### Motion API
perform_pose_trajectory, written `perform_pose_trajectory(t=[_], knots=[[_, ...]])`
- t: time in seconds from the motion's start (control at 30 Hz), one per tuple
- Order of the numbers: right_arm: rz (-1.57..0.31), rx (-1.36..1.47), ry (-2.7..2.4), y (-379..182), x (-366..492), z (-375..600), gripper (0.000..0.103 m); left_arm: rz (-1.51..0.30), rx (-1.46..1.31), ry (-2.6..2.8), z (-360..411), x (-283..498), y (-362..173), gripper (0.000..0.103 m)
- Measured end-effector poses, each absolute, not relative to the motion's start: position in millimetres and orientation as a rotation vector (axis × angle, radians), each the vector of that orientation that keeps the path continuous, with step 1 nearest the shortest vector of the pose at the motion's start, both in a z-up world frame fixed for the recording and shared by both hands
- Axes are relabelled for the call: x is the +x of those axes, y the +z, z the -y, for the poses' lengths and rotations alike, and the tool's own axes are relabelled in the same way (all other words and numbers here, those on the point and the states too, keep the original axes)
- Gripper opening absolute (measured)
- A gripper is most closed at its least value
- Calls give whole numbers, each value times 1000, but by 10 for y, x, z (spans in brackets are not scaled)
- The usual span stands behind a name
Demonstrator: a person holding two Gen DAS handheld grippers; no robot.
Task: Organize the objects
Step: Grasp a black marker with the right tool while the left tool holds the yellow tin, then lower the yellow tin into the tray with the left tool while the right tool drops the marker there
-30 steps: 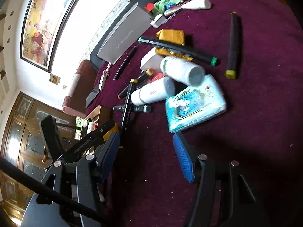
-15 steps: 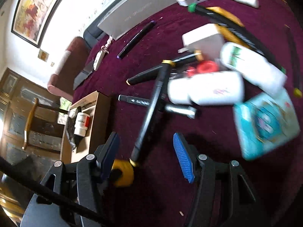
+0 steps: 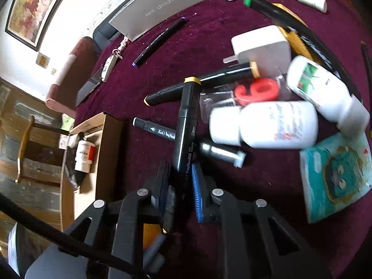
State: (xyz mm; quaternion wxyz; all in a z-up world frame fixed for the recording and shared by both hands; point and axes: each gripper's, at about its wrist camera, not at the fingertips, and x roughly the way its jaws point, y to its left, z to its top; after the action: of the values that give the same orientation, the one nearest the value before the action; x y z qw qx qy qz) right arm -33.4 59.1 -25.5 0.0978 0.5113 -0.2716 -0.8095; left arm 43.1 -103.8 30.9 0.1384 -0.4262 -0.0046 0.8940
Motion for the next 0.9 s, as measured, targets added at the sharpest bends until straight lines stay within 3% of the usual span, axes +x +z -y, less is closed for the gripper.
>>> perform_pose_trajectory(t=[0.47,0.9], knots=[[755,1344,-2383,114,205,-590,13,310,-1105,2511,1407,833,666,34],[695,1235,-2286,543,313,-160,13,534,-1042,2618,2301,836,923,34]])
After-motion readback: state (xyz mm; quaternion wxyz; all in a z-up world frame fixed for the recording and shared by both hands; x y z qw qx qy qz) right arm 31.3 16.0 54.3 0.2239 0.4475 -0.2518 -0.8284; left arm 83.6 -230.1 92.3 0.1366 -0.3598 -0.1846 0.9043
